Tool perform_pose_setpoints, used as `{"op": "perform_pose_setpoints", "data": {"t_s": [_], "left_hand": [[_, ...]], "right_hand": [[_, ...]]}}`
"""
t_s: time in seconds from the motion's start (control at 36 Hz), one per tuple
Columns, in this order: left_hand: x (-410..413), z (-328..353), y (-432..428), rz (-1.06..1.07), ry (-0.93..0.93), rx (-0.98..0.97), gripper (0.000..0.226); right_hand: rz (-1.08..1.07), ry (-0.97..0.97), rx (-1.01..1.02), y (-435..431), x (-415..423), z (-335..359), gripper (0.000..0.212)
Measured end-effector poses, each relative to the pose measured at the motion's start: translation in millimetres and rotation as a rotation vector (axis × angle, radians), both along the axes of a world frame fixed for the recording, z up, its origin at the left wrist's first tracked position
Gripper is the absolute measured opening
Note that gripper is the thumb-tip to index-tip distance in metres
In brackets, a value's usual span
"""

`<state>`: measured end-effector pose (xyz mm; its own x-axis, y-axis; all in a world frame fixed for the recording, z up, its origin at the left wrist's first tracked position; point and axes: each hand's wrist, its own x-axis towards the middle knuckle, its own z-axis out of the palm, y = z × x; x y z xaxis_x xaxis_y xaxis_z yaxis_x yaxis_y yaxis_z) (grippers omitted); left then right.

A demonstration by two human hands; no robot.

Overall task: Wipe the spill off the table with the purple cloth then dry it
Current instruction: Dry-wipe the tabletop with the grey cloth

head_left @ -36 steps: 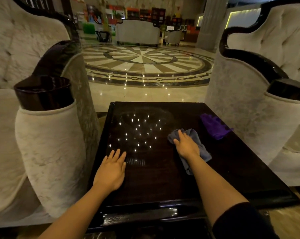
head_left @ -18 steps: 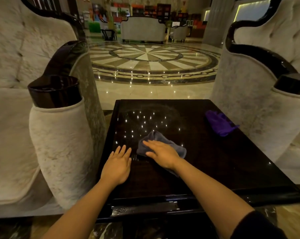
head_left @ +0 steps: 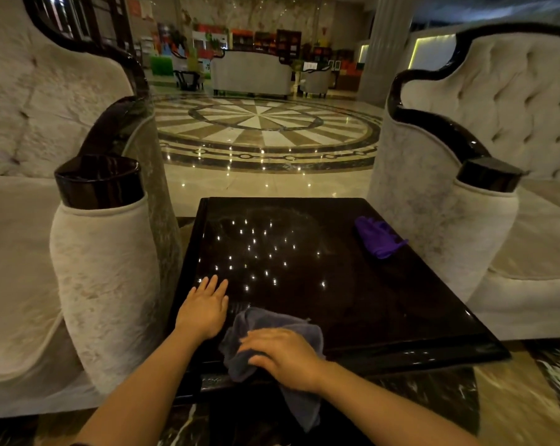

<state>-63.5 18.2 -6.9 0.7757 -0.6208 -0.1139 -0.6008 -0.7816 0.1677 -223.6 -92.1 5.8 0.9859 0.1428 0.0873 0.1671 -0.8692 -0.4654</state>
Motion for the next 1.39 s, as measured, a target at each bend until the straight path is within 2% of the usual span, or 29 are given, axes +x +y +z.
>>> {"op": "perform_pose_setpoints", "data": {"t_s": [0.17, 0.25, 0.39, 0.53, 0.61, 0.72, 0.83, 0.92, 1.06, 1.39], "left_hand": [[-1.5, 5.1, -3.5, 0.031, -0.001, 0.05, 0.05], [-0.8, 4.7, -3.7, 0.029, -0.003, 0.062, 0.05], [0.3, 0.7, -1.6, 0.032, 0.003, 0.057, 0.05], [3.5, -2.9, -0.5, 0.038, -0.007, 0.047, 0.05], [5.0, -5.2, -0.5, 0.039, -0.016, 0.039, 0.049], [5.6, -8.6, 1.8, 0.046, -0.03, 0.028, 0.05], [5.0, -9.9, 2.5, 0.046, -0.031, 0.022, 0.049], [3.8, -10.4, 2.2, 0.044, -0.028, 0.009, 0.049], [2.0, -9.1, 0.4, 0.039, -0.013, -0.008, 0.049], [1.0, -4.9, 4.0, 0.027, -0.008, -0.005, 0.049]], "right_hand": [[0.015, 0.045, 0.089, 1.3, -19.0, 9.4, 0.028], [-0.016, -0.001, 0.142, -10.7, -26.7, 20.6, 0.027], [-0.352, -0.201, 0.245, -71.6, -31.1, 54.0, 0.028], [-0.668, -0.297, 0.081, -154.7, -33.6, 70.7, 0.03], [-0.842, -0.259, -0.002, -201.1, -40.0, 64.2, 0.034], [-0.958, -0.093, -0.045, -236.8, -52.6, 39.9, 0.037], [-0.956, 0.205, -0.154, -240.8, -58.0, 4.2, 0.053], [-0.945, 0.294, -0.189, -234.6, -56.3, -7.2, 0.056], [-0.901, 0.226, -0.167, -215.0, -50.0, -3.3, 0.052], [-0.54, 0.066, -0.141, -111.3, -23.2, -10.5, 0.045]]}}
